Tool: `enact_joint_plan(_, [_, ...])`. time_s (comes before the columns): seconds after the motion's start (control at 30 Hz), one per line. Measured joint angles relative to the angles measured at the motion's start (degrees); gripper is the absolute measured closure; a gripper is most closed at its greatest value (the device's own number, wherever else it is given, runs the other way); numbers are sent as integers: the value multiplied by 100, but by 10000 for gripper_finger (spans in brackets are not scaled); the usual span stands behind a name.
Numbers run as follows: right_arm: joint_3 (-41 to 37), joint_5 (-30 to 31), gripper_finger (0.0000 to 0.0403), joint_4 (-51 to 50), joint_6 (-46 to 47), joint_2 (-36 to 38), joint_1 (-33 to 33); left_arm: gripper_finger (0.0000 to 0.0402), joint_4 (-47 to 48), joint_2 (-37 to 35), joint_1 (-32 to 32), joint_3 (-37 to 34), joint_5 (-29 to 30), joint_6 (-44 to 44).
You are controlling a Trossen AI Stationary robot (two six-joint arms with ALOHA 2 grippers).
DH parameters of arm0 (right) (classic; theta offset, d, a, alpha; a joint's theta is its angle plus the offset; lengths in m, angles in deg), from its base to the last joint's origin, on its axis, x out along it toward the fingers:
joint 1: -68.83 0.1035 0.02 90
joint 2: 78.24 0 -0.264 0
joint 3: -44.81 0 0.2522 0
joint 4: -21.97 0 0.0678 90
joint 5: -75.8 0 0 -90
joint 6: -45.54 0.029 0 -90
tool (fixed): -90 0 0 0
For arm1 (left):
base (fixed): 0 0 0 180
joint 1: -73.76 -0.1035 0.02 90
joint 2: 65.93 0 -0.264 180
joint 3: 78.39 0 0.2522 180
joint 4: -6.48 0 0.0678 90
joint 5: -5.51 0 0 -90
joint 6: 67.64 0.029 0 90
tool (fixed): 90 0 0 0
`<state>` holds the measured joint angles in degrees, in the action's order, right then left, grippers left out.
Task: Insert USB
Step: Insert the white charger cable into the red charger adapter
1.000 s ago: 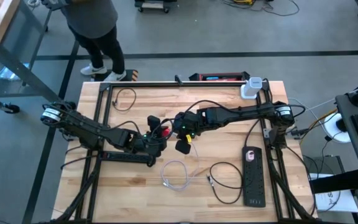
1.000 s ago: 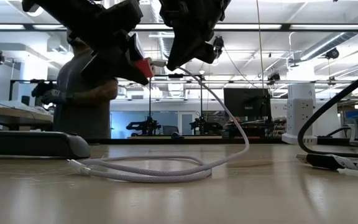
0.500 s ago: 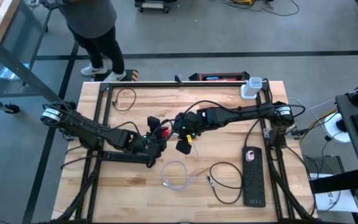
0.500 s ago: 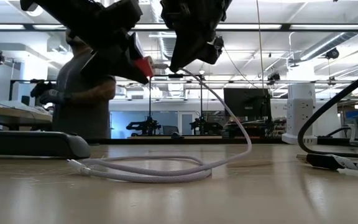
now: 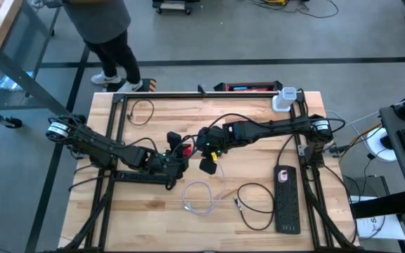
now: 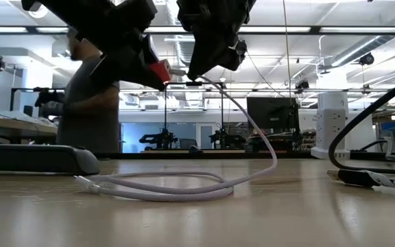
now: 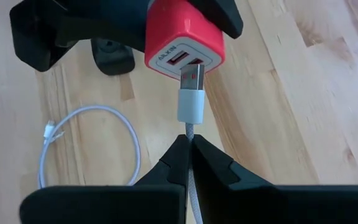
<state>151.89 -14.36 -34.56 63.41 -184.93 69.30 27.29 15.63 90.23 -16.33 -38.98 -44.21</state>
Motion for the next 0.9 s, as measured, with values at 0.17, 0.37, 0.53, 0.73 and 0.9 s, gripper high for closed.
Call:
enact_joint_plan(0.17, [0,-107,403,4,-239,0,0,268,-11,0,0,0,-32,199])
enact_joint_plan(0.37, [0,-488,403,13,-292,0,7,268,-48,0,2,0,-262,402])
enact_joint_plan(0.53, [0,-620,403,-65,-312,0,15,268,-38,0,0,0,-597,590])
enact_joint_plan(0.73, [0,-885,403,-61,-302,0,17,268,-109,0,40,0,-619,965])
enact_joint_plan(0.9, [0,-1064,403,-66,-357,0,14,268,-125,0,91,0,-624,1127])
